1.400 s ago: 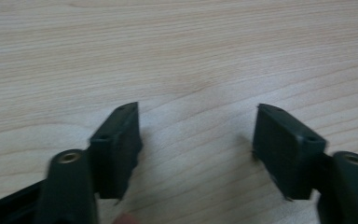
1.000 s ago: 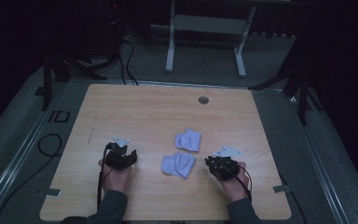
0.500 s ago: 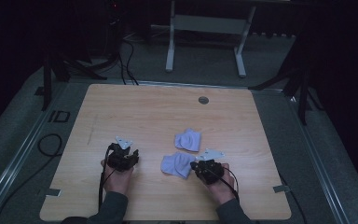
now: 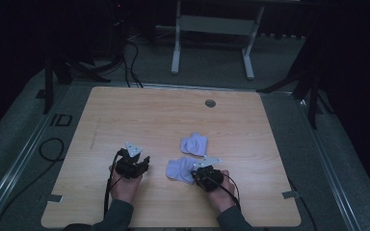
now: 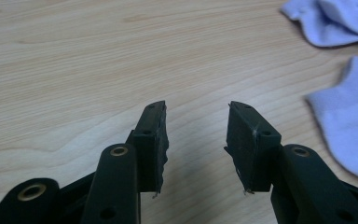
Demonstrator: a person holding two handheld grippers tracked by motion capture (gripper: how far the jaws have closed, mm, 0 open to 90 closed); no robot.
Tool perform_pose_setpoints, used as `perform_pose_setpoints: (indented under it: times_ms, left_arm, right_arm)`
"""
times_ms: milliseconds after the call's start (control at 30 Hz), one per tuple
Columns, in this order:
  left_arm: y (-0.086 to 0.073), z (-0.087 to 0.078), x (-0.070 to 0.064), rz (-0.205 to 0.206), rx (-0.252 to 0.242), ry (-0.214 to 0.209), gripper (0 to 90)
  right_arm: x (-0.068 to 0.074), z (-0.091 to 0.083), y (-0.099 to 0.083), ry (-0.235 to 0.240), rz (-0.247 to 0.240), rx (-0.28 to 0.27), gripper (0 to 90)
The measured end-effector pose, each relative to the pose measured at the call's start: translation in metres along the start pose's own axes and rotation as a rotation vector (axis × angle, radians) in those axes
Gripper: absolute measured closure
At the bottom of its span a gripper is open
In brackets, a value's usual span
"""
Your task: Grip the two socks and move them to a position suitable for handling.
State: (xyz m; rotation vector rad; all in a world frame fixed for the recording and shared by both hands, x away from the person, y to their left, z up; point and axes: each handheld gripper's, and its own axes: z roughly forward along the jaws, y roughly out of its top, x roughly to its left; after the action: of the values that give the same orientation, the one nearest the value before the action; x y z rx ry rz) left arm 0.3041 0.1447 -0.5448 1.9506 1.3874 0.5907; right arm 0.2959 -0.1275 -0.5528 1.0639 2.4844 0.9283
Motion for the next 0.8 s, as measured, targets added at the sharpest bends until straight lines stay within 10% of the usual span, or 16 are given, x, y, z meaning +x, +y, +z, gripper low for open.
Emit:
perform_pose_setpoints:
  times_ms: [800]
  left_arm:
    - [0.000, -0.003, -0.020, 0.072, -0.023, -0.105, 57.9]
  right_arm:
    - [0.006, 0.001, 0.001, -0.027, -0.049, 0.007, 89.8]
